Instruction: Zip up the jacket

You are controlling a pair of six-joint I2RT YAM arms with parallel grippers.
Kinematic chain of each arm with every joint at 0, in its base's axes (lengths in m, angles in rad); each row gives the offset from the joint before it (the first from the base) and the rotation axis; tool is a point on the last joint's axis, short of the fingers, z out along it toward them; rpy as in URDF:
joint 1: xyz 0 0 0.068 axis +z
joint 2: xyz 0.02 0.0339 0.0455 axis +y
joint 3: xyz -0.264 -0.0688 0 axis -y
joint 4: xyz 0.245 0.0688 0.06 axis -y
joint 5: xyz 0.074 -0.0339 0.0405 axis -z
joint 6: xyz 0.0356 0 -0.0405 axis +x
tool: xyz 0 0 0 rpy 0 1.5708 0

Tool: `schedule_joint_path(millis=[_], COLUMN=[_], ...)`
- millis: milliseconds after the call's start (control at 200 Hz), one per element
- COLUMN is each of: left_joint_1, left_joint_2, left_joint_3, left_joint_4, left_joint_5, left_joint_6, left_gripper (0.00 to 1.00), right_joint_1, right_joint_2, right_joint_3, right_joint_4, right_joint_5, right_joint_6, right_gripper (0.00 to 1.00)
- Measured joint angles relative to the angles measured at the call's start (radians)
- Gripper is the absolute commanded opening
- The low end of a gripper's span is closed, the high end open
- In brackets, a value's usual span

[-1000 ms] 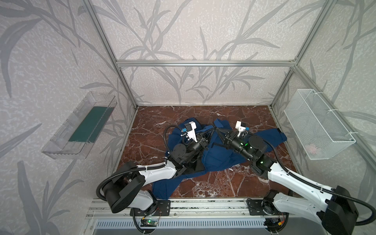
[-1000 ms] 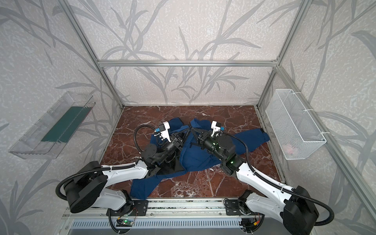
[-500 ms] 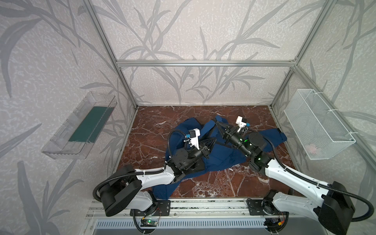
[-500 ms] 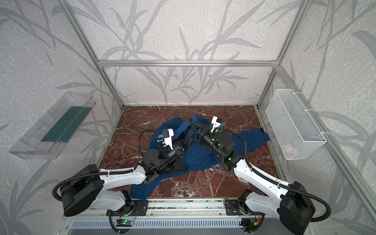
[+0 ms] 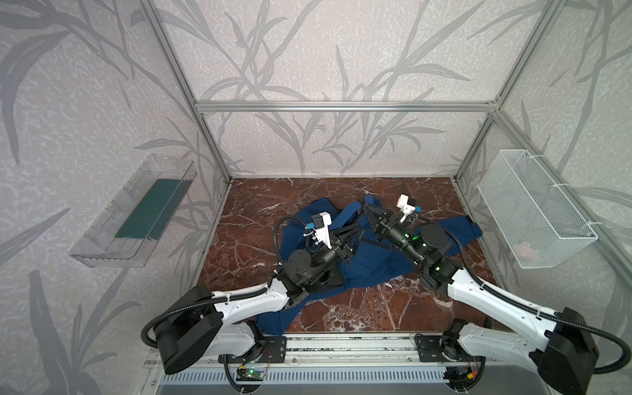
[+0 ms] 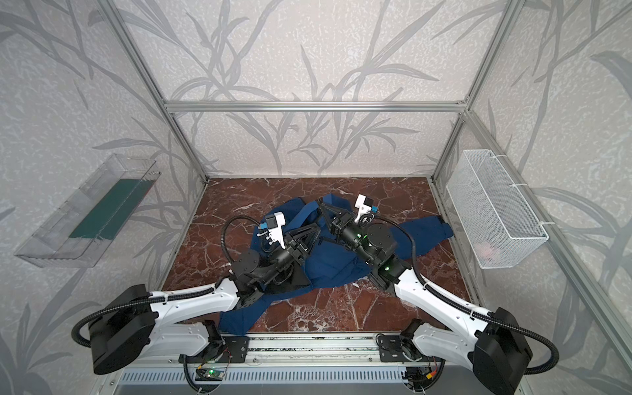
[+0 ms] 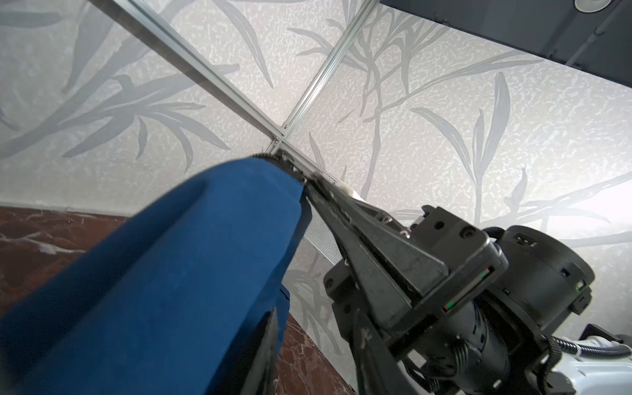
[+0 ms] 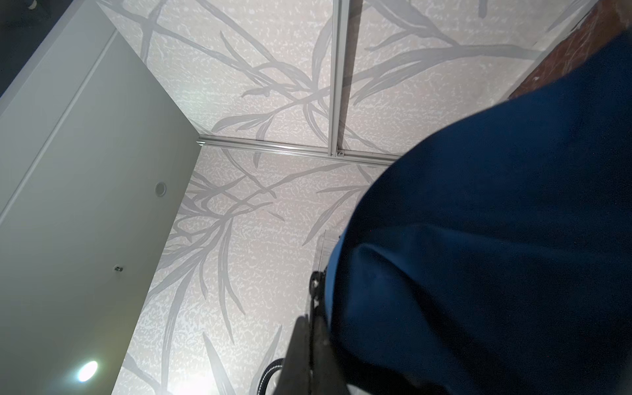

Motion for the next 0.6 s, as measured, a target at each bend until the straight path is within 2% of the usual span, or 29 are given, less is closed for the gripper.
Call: schedule_joint_path(millis=[95,190,465,600], left_joint_1=[0.000,0.000,0.000,0.000], left_joint_2=[0.019,0.040,0.111,0.145], left_joint_3=[0.034,0.049,0.072,0.072], left_joint_4=[0.028,0.058,0.145,0.199], left_joint_5=[-0.006,-0.019,-0.057,-0.101], left_joint_6=[-0.032,-0.063,-0.163,-0.238], left_gripper=[0.67,0.70,0.72,0.76], right_joint_1=[0.001,0.001,0.004,0.006], right_joint_2=[-0.012,-0.016,-0.021,-0.035], right_joint_3=[-0.002,-0.010,-0.029,-0.040], right_joint_4=[-0.002,0.000,0.002,0.002], right_joint_5=[0.000,0.000,0.001,0.005], right_joint_6=[-0.002,-0.002,-0.002,-0.003], right_gripper=[0.00,0.00,0.00,0.00])
